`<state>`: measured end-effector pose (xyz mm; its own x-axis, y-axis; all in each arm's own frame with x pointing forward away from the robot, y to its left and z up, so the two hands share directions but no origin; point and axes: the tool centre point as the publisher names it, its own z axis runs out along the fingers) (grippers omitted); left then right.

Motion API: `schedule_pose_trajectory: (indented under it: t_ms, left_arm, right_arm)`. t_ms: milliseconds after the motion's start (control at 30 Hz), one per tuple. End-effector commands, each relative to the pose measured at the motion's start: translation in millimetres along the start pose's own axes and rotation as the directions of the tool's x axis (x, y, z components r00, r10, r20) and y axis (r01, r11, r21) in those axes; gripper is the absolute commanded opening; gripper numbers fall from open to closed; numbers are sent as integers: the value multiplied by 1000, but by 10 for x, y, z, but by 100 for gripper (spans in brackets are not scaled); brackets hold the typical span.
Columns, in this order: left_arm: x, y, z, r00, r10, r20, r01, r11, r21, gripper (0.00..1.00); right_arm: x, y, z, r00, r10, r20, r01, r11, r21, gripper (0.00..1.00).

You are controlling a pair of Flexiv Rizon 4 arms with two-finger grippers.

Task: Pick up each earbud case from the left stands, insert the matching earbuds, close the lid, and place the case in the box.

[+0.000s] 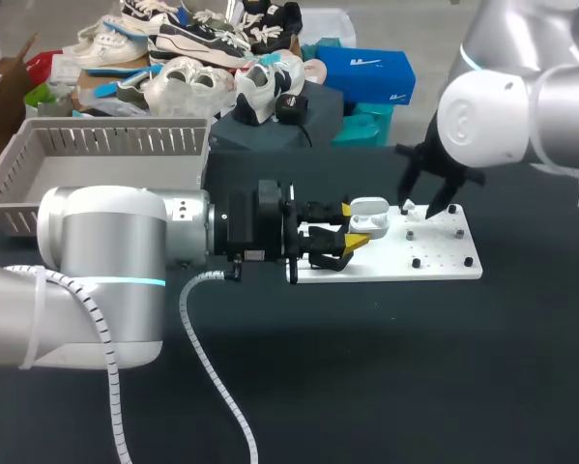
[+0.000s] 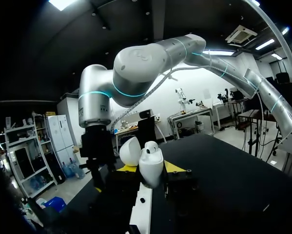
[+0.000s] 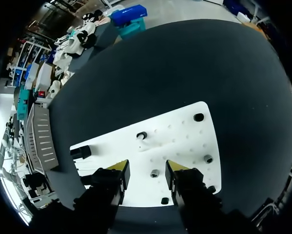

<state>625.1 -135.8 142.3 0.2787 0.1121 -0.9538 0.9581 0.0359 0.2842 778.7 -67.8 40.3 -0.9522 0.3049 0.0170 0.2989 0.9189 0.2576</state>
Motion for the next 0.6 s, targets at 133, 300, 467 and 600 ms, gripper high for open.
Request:
schedule_pose_trajectory:
  t_ms: [133,300,467,600]
  left_arm:
    - [5,-8,3,1000,1,2,-1,1000,-5,0]
    - [5,-8,3,1000,1,2,-1,1000,-5,0]
    - [5,-8,3,1000,1,2,-1,1000,-5,0]
    - [5,-8,3,1000,1,2,-1,1000,-5,0]
  right_arm:
    - [-74,-4,65,1000,1,-13,-1,1000,4,43]
    - [-119,-10,99,1000,2,-21,-2,1000,-2,43]
    - [-150,28,122,1000,-4,-24,4,1000,-3,43]
    - [-167,37,145,1000,-5,-29,5,1000,-5,42]
